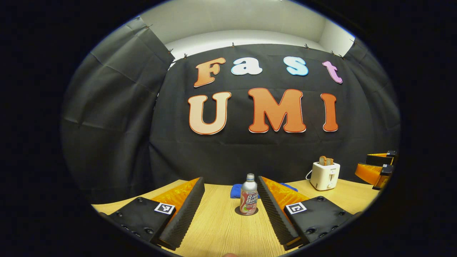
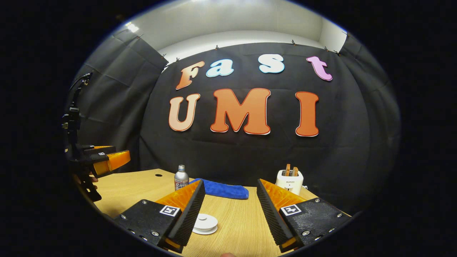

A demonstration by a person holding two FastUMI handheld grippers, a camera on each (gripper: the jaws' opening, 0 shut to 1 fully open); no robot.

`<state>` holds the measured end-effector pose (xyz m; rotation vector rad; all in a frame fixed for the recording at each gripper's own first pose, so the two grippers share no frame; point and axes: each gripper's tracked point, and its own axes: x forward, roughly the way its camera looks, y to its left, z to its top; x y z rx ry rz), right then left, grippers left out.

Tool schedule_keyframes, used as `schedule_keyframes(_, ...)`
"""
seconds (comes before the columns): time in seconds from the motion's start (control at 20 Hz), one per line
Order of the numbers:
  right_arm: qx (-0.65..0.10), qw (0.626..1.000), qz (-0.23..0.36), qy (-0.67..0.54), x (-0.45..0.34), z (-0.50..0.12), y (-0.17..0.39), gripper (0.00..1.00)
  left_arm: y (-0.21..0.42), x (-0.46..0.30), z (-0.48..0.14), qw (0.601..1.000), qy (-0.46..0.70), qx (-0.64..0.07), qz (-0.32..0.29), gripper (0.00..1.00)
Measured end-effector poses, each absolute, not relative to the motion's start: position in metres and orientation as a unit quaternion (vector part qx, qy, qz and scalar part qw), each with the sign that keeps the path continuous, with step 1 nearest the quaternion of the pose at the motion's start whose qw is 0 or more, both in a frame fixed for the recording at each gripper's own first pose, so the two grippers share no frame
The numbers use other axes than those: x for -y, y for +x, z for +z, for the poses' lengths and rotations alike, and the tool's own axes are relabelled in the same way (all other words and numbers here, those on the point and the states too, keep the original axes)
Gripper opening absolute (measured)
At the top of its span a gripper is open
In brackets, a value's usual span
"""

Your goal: Open the teacup lid with one hand, grasp the water bottle and pour water into the teacup with the other hand; after pouring, place the water bottle on the coaster and then close the teacup lid.

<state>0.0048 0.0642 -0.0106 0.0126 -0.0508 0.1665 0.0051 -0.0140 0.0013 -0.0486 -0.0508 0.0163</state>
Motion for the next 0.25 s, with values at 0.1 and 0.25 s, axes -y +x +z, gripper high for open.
schedule_keyframes(0.1,0.021,0.996,0.083,0.008,-0.0619,-0.0135,0.0052,0.87,0.0065,0.019,0.0,0.999,-0.031,0.022,0.003,0.97)
schedule_keyframes(0.25,0.021,0.997,0.078,0.006,-0.056,-0.0148,0.0073,0.88,0.0104,0.0197,0.0021,0.999,-0.022,0.025,0.003,1.0)
